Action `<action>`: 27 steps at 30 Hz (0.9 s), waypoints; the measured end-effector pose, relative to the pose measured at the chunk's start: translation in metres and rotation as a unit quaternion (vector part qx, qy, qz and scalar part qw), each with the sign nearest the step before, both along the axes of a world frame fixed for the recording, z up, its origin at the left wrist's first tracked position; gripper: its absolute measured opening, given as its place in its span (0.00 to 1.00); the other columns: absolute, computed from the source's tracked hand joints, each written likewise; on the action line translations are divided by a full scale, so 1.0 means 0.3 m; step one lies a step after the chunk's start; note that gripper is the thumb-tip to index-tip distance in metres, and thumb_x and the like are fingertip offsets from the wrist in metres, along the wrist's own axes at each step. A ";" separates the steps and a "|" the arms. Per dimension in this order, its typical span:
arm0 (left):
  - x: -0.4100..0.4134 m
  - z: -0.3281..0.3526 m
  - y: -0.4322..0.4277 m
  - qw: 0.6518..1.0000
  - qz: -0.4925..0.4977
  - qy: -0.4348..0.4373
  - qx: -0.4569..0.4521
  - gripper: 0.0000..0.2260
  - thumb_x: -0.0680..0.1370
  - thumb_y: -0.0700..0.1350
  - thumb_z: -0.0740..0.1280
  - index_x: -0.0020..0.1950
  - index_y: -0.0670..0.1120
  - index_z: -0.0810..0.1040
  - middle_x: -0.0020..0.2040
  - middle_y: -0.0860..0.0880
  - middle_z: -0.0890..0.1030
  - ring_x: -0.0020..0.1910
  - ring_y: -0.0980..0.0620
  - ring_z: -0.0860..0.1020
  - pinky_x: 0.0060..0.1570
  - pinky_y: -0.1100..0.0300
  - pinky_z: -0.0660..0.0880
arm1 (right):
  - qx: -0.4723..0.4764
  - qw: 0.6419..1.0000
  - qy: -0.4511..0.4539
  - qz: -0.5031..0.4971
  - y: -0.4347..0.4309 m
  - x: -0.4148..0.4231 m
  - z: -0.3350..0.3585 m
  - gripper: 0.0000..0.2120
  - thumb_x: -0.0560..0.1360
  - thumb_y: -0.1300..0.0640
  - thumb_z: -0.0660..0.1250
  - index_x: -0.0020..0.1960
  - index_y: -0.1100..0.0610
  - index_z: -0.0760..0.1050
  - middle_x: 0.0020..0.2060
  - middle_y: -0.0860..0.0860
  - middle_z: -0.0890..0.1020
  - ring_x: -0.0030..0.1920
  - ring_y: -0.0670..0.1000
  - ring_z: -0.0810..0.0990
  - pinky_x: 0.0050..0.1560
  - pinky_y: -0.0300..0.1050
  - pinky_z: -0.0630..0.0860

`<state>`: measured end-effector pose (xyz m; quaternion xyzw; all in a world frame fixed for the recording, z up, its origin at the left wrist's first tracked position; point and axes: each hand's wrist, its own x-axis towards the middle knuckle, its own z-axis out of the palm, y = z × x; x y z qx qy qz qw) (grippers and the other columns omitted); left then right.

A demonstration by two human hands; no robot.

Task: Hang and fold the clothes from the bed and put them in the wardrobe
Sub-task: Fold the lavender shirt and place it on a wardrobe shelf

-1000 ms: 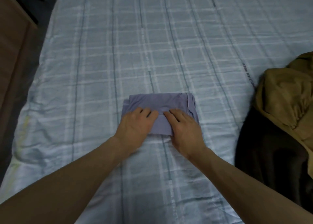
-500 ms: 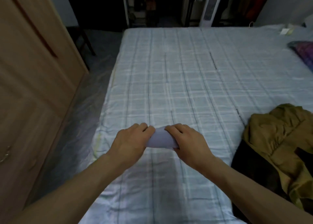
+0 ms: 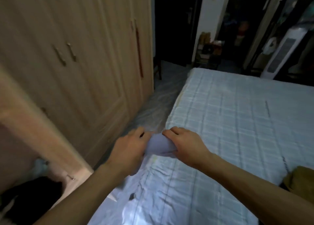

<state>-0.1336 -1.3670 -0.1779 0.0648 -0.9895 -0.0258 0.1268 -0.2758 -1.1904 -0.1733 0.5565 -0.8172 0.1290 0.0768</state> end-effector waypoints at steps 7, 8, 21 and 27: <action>0.506 0.123 -0.071 0.975 0.211 -0.043 -0.060 0.33 0.48 0.42 0.79 0.47 0.51 0.67 0.44 0.51 0.72 0.34 0.47 0.77 0.21 0.60 0.64 | 0.038 0.981 0.013 0.192 -0.348 0.299 0.099 0.25 0.60 0.55 0.76 0.56 0.49 0.76 0.44 0.51 0.80 0.38 0.58 0.82 0.32 0.48 0.77; 0.577 0.138 -0.062 0.965 0.247 -0.054 -0.069 0.35 0.45 0.43 0.79 0.47 0.51 0.68 0.44 0.51 0.71 0.35 0.48 0.76 0.21 0.61 0.61 | 0.043 0.974 0.024 0.221 -0.382 0.353 0.112 0.24 0.62 0.54 0.74 0.57 0.49 0.75 0.46 0.50 0.80 0.40 0.59 0.82 0.33 0.49 0.77; 1.358 0.325 0.023 0.845 0.527 -0.016 -0.088 0.24 0.60 0.39 0.77 0.52 0.49 0.74 0.47 0.50 0.73 0.42 0.45 0.77 0.22 0.52 0.74 | -0.033 0.866 0.033 0.498 -0.692 1.084 0.310 0.24 0.63 0.56 0.73 0.59 0.52 0.75 0.49 0.51 0.81 0.45 0.55 0.81 0.40 0.48 0.78; 1.593 0.430 -0.127 0.829 0.539 0.032 -0.145 0.24 0.57 0.37 0.76 0.49 0.47 0.73 0.45 0.48 0.73 0.39 0.44 0.75 0.20 0.54 0.71 | -0.097 0.853 0.058 0.510 -0.887 1.328 0.425 0.27 0.61 0.56 0.76 0.59 0.53 0.75 0.48 0.51 0.80 0.44 0.56 0.81 0.37 0.47 0.77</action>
